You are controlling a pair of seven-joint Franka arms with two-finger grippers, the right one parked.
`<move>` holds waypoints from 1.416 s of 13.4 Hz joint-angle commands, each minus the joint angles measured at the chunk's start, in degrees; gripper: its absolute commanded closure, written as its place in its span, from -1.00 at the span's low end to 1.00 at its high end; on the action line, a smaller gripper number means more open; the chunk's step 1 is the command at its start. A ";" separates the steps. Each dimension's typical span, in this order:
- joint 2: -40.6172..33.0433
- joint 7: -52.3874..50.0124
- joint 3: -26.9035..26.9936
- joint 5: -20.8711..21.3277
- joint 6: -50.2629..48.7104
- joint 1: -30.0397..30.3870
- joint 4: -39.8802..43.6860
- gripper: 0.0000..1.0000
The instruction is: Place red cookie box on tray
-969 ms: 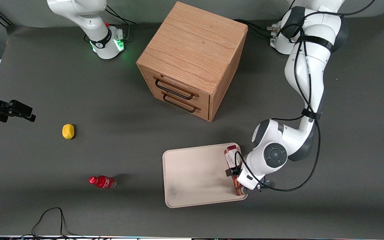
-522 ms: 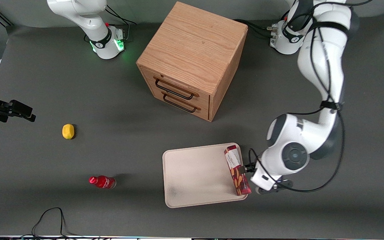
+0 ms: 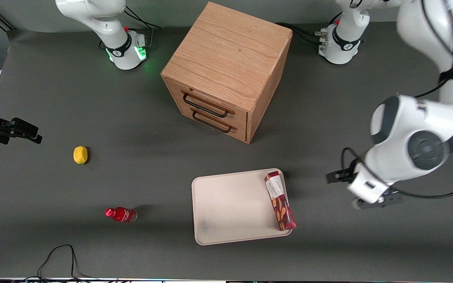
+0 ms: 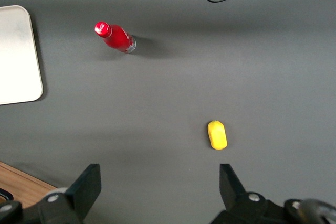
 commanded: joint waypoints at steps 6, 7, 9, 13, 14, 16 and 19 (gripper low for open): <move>-17.77 16.35 5.54 0.66 -13.79 9.60 -10.56 -1.00; -19.09 17.14 6.16 0.66 -14.41 10.13 -10.73 -1.00; -21.82 17.23 5.30 0.93 -16.43 14.50 -11.26 -1.00; -28.42 17.67 -1.12 0.84 -17.05 21.47 -15.22 -1.00; -28.34 17.76 -0.78 0.40 -17.23 20.77 -14.95 -1.00; -27.90 17.76 2.97 0.49 -17.23 15.18 -14.08 -1.00; -27.98 17.67 12.14 0.75 -17.23 5.74 -13.90 -1.00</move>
